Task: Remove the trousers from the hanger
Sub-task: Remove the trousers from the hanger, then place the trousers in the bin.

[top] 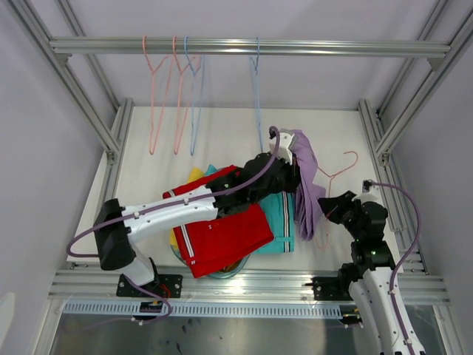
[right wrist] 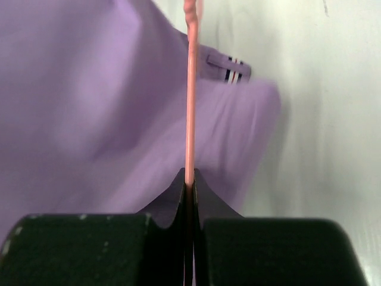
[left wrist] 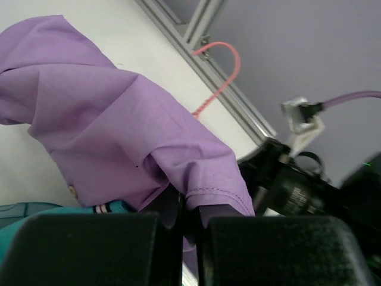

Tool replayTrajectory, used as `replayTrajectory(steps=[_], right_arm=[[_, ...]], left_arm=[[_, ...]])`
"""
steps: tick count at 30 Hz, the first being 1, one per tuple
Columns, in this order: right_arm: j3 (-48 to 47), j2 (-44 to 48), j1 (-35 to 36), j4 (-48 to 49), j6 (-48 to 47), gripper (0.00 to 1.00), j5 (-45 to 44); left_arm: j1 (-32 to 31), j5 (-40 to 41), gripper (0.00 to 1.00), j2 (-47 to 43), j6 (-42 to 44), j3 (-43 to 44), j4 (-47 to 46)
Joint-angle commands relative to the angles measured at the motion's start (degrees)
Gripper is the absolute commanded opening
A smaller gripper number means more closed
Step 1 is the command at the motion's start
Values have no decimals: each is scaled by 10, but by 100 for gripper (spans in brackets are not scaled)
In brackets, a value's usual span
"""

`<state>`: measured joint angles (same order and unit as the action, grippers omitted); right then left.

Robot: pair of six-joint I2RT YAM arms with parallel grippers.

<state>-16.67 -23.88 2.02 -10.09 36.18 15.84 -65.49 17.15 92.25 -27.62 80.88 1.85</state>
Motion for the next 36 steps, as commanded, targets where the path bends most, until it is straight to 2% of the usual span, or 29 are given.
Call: replayTrajectory(steps=[1,10,23,26,29,30,34,36], right_arm=[[5,-15,-3,49,-20,0,-16],[8,-36,-3,59,-26,0,-20],[15,-49,-1,69,-32,0,-19],[18,-51,0,74,-31,0,-13],[20,-51,0,74,-31,0,-10],[21,-51,2,74,-31,0,-8],[22,-52,4,76,-30,0,-2],[23,-50,4,75,-30,0,-3]], left_arm=[[-7,-72,1,-80,-39,48,-32],[-8,-167,0,-174,-63,31,41],[-8,-299,1,-361,-46,-33,130],[-8,-303,1,-404,-26,-41,165],[-8,-258,1,-443,0,-71,221],[-7,-205,1,-469,7,-77,256],[1,-83,1,-507,34,-127,338],[25,-63,1,-515,36,-166,352]])
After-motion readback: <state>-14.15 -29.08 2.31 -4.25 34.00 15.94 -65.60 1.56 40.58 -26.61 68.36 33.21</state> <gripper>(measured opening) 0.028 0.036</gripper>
